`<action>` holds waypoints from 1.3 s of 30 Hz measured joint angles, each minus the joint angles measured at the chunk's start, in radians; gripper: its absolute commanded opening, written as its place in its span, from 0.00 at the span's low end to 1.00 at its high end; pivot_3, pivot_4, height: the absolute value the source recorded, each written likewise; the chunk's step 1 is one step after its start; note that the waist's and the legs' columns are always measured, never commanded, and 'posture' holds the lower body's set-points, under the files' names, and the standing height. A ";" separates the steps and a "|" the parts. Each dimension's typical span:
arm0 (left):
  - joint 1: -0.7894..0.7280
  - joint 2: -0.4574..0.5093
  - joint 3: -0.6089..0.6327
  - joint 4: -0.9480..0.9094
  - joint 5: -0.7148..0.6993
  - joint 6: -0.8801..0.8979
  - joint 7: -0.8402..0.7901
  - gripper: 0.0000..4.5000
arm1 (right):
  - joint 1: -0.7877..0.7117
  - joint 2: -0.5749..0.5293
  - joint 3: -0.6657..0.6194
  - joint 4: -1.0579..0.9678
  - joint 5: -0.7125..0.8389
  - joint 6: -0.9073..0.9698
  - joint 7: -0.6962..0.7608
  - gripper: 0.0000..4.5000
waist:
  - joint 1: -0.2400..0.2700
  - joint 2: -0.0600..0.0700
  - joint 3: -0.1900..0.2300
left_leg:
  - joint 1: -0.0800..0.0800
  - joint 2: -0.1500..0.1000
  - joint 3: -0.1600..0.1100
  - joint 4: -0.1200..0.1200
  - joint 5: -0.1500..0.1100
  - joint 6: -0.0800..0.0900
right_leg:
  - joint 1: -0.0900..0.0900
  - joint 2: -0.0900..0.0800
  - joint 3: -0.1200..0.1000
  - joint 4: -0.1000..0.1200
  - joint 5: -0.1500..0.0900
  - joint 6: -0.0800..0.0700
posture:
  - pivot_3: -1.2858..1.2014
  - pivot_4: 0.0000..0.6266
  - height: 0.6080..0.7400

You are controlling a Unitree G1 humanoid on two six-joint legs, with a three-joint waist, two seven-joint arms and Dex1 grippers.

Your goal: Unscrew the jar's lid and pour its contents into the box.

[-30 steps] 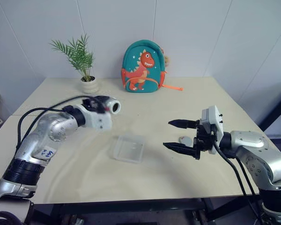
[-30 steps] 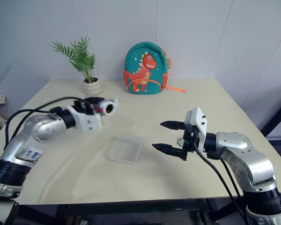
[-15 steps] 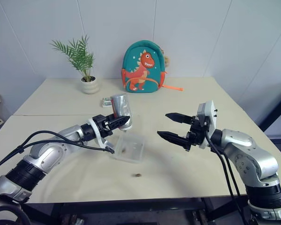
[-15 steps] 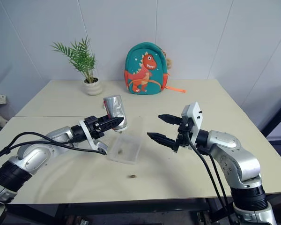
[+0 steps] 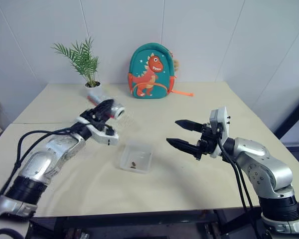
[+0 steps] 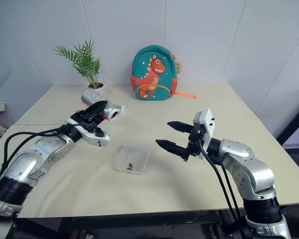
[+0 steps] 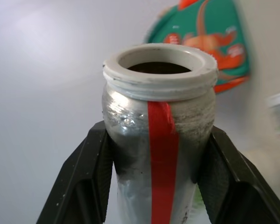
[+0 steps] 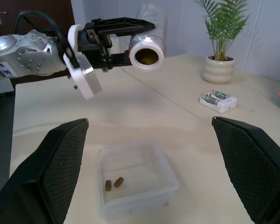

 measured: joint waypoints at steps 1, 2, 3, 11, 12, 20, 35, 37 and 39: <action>0.029 -0.022 0.045 -0.002 -0.117 0.056 -0.081 0.49 | 0.000 0.000 0.000 0.001 0.002 0.001 0.003 0.99 | 0.000 0.000 0.000 | -0.001 0.002 0.000 0.002 0.000 0.000 | 0.000 0.001 -0.001 0.000 0.001 -0.001 | 0.52 0.24 1.00; 0.052 -0.047 0.098 -0.014 -0.224 0.129 -0.151 0.49 | 0.000 -0.004 0.000 0.001 0.006 0.002 0.007 0.99 | 0.000 0.000 0.000 | -0.001 0.002 0.000 0.003 0.000 0.000 | 0.000 0.002 -0.001 -0.001 0.001 -0.002 | 0.52 0.24 1.00; 0.064 -0.067 0.141 -0.030 -0.299 0.193 -0.198 0.49 | 0.000 -0.010 0.000 0.002 0.008 0.004 0.012 0.99 | 0.000 -0.001 0.000 | -0.001 0.002 0.000 0.004 0.000 0.000 | 0.000 0.002 -0.001 0.000 0.001 -0.002 | 0.52 0.24 1.00; 0.229 -0.170 0.393 -0.291 -0.720 0.707 -0.364 0.49 | 0.011 -0.048 0.024 0.000 0.008 0.023 0.068 0.99 | -0.001 -0.001 0.000 | 0.000 0.004 0.000 0.010 0.000 0.000 | 0.002 0.004 -0.001 0.000 0.002 -0.002 | 0.52 0.24 1.00; 0.247 -0.179 0.413 -0.312 -0.747 0.738 -0.365 0.49 | 0.014 -0.053 0.025 0.000 0.008 0.027 0.070 0.99 | -0.001 -0.001 0.000 | -0.001 0.004 0.000 0.010 0.000 0.000 | 0.002 0.004 -0.001 -0.001 0.002 -0.002 | 0.52 0.24 1.00; 0.343 -0.240 0.511 -0.409 -0.940 0.837 -0.388 0.49 | 0.019 -0.062 0.042 -0.024 0.019 0.079 0.068 0.99 | -0.001 -0.001 0.000 | 0.000 0.005 0.001 0.012 0.000 0.000 | 0.004 0.004 0.000 -0.002 0.002 -0.007 | 0.52 0.24 1.00; 0.365 -0.263 0.455 -0.186 -0.952 0.605 -0.435 0.74 | 0.048 -0.104 0.040 -0.041 0.014 0.078 0.071 1.00 | -0.001 -0.001 0.000 | -0.001 0.005 0.004 0.011 0.000 0.000 | 0.004 0.004 0.002 -0.006 0.002 -0.009 | 0.52 0.24 1.00; 0.365 -0.263 0.455 -0.172 -0.952 0.590 -0.435 0.87 | 0.049 -0.107 0.041 -0.038 0.000 0.064 0.075 1.00 | -0.001 -0.001 0.000 | -0.001 0.005 0.004 0.011 0.000 0.000 | 0.003 0.004 0.002 -0.007 0.002 -0.009 | 0.52 0.24 1.00; 0.366 -0.262 0.455 -0.172 -0.952 0.578 -0.437 1.00 | 0.049 -0.107 0.042 -0.035 -0.009 0.053 0.081 1.00 | 0.000 -0.001 0.000 | -0.001 0.005 0.004 0.011 0.000 0.000 | 0.003 0.004 0.002 -0.007 0.002 -0.009 | 0.52 0.24 1.00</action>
